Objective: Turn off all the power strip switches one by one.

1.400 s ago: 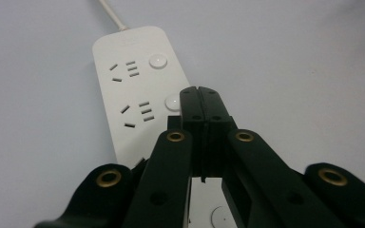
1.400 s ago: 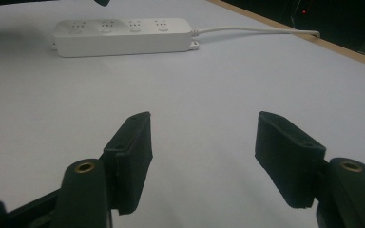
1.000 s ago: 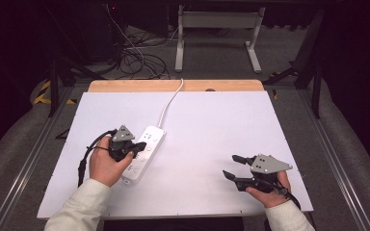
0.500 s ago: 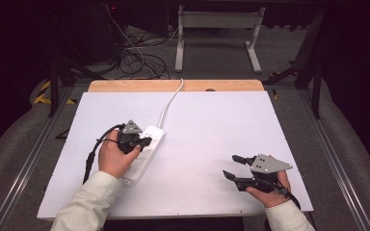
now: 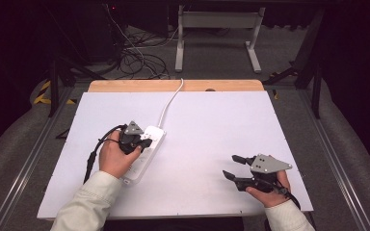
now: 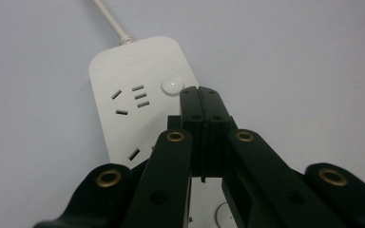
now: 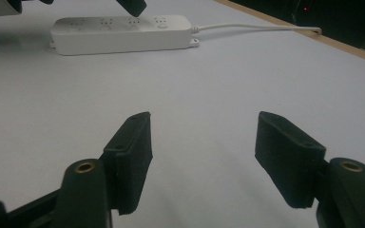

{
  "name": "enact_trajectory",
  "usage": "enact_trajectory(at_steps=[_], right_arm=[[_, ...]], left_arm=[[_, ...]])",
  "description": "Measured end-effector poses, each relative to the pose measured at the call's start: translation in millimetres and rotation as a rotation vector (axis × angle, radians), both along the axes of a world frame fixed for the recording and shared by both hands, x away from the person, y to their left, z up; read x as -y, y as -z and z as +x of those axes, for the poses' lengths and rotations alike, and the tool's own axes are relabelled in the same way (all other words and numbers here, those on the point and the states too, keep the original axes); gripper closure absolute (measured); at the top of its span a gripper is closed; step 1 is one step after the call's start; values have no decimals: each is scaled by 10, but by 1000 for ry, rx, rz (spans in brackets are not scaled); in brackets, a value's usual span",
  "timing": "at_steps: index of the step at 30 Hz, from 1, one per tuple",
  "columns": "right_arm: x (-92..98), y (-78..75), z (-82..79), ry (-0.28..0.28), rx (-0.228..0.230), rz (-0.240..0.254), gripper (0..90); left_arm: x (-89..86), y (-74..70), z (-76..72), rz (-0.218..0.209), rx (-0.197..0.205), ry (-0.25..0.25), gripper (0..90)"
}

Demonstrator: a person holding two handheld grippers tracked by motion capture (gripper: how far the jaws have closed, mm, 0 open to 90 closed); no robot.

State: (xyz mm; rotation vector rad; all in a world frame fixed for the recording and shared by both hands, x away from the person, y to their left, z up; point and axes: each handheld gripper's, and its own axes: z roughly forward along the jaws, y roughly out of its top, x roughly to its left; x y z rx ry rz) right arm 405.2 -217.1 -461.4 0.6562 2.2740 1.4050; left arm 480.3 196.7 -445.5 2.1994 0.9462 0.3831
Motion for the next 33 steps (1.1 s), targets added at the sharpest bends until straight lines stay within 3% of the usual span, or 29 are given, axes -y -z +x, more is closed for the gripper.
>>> enact_trajectory(at_steps=[18,21,33], right_arm=[[1,-1,-1,-3,-1,2,385],[1,-2,-4,-3,-4,1,384],[1,-5,-6,-1,0,0,384]], left_arm=[[28,71,19,48,-28,31,900],[33,89,19,62,-16,40,900],[12,111,22,53,-7,46,900]])
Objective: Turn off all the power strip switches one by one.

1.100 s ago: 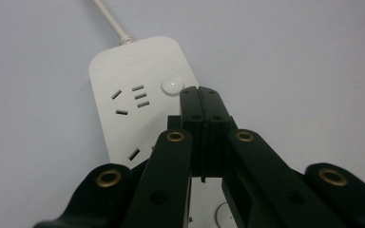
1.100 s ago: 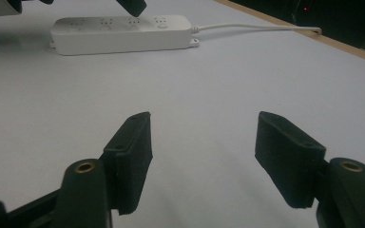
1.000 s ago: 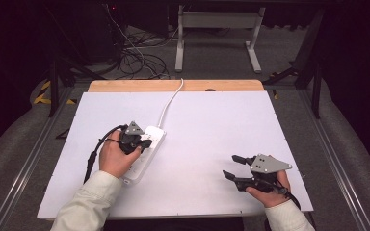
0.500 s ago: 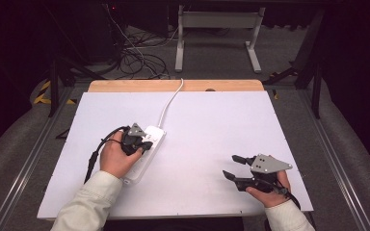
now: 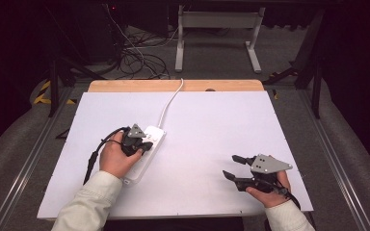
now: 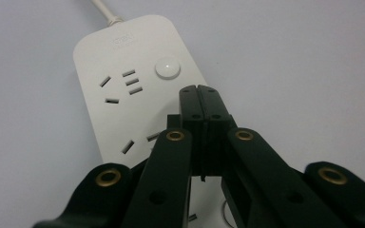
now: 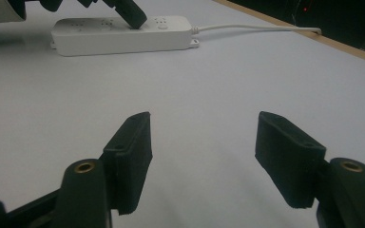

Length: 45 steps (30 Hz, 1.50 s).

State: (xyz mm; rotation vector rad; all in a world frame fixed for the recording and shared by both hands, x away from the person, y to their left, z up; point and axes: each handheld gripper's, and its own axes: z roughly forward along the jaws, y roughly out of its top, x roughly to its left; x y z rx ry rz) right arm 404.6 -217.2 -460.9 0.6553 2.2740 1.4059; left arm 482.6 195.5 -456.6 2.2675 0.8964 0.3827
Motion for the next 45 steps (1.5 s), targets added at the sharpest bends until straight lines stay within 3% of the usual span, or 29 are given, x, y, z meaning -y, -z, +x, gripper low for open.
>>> enact_trajectory(at_steps=[10,12,19,20,23,38,45], right_arm=[[-10,-1,-5,0,-1,4,384],[-12,-1,-6,0,-1,3,384],[-13,-3,-7,-1,-1,5,384],[-7,-5,-5,-4,1,5,384],[0,-4,0,-1,1,10,384],[-4,-1,0,-2,-1,4,385],[-13,5,0,-3,0,1,384]], left_arm=[[4,18,-16,-10,3,-7,900],[0,23,-8,-13,-11,-8,900],[-18,-10,-30,-16,26,-23,900],[-60,-66,-43,-76,27,-28,900],[-91,-123,-62,-106,33,-35,900],[-91,-171,-94,-100,64,-43,900],[-83,-240,-45,-150,73,-36,900]])
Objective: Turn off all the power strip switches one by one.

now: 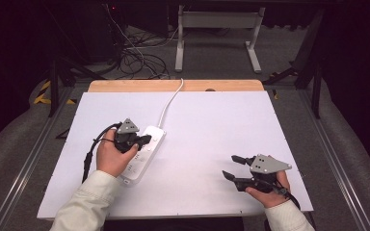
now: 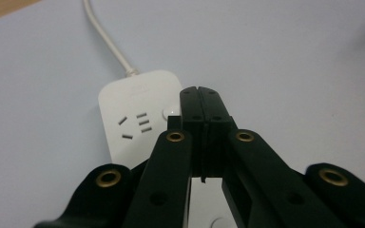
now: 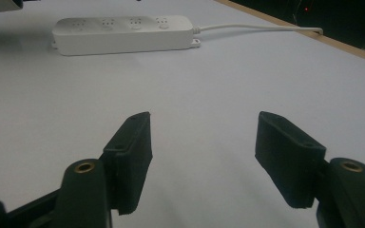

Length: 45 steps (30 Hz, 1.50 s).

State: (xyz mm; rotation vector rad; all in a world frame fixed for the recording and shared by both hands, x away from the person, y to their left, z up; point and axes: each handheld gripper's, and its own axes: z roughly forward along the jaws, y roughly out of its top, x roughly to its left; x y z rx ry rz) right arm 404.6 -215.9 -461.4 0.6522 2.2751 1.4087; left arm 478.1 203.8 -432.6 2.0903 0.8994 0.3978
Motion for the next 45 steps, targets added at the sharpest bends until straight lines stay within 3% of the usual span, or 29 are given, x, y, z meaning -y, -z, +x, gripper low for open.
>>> enact_trajectory(at_steps=[3,6,11,15,23,34,40,45], right_arm=[[-1,-3,0,1,-1,2,385],[-1,0,4,1,-1,0,384],[10,5,7,2,-4,3,385],[10,4,5,-2,-2,2,385],[7,2,5,0,-3,0,385],[8,3,5,0,-4,2,384],[11,3,6,-1,-6,3,385],[11,3,6,0,-6,4,385]], left_arm=[[56,-45,85,-34,0,6,900],[129,-44,193,-3,4,2,900],[179,21,339,-17,-33,-13,900],[203,94,388,0,-51,-18,900],[206,141,402,57,-49,-18,900],[222,178,408,101,-81,-10,900],[232,199,412,114,-95,-5,900],[241,201,408,100,-121,-3,900]])
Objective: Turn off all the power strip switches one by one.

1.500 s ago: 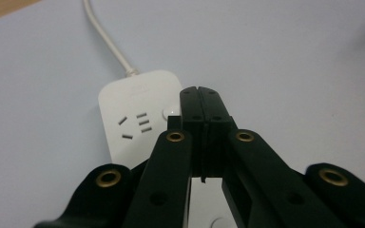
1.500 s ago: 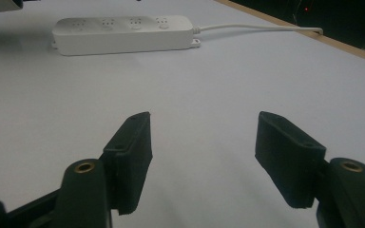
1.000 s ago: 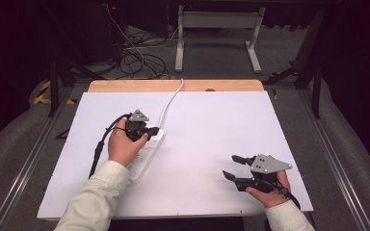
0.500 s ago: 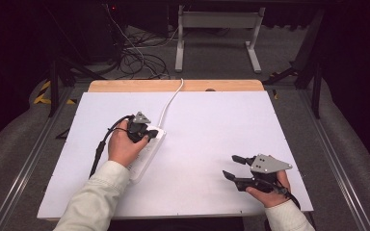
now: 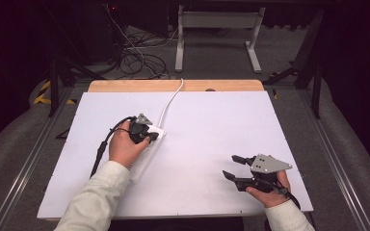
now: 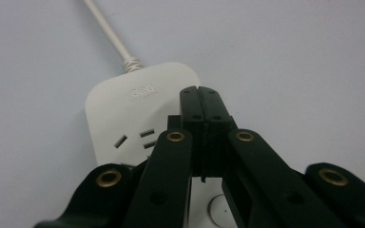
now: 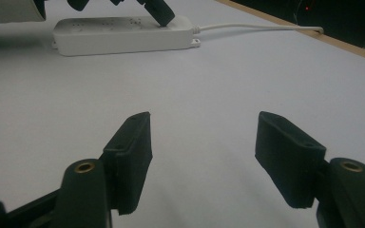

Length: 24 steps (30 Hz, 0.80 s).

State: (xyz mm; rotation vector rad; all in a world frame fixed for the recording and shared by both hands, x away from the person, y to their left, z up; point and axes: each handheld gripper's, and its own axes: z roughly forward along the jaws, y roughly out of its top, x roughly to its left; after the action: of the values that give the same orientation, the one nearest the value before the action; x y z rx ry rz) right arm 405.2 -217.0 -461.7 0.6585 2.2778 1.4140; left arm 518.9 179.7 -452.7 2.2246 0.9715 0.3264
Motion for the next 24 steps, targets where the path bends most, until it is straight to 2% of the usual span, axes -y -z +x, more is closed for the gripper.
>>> enact_trajectory(at_steps=[4,10,24], right_arm=[[1,-3,-2,0,0,1,384],[1,-4,-4,1,1,-1,385],[-10,-4,-12,-1,4,-2,384]], left_arm=[[19,12,-2,14,13,-9,900],[14,17,4,3,-3,-15,900],[44,17,-17,26,9,-24,900]])
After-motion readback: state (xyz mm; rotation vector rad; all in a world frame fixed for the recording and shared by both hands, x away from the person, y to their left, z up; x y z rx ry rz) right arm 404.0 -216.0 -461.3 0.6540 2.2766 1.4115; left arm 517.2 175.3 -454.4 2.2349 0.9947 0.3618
